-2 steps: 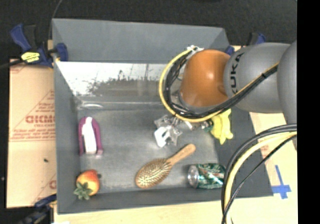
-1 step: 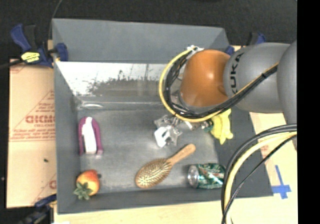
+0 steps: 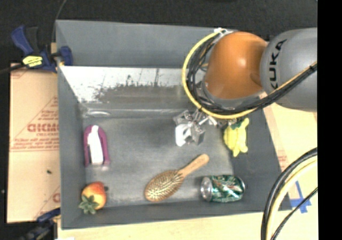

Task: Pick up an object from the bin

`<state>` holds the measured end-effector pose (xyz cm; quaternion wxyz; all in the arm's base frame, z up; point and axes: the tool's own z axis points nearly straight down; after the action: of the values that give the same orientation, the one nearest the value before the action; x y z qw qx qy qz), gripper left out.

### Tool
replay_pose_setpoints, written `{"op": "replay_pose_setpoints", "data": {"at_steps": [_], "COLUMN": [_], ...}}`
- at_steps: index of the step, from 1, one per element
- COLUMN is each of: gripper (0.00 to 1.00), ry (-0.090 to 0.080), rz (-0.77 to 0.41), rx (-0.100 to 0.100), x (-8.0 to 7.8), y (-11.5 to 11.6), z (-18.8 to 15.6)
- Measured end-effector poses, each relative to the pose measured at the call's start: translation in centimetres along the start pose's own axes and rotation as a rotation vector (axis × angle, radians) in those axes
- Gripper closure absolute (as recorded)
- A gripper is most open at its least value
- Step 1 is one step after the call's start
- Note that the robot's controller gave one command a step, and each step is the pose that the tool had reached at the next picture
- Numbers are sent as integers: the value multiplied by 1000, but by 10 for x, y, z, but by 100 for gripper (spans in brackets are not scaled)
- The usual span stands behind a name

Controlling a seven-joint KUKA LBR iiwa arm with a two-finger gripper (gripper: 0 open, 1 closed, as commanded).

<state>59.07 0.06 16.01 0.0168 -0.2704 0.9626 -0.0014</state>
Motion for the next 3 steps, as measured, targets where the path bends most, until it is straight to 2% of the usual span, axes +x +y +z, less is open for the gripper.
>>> {"op": "replay_pose_setpoints", "data": {"at_steps": [1,2,3], "gripper": [100,100,100], "ry": [14,20,-2], "rz": [-4,-3,-49], "rx": [-10,-14,1], "x": [7,7,10], "y": [-11,-9,-4], "z": [37,17,1]}}
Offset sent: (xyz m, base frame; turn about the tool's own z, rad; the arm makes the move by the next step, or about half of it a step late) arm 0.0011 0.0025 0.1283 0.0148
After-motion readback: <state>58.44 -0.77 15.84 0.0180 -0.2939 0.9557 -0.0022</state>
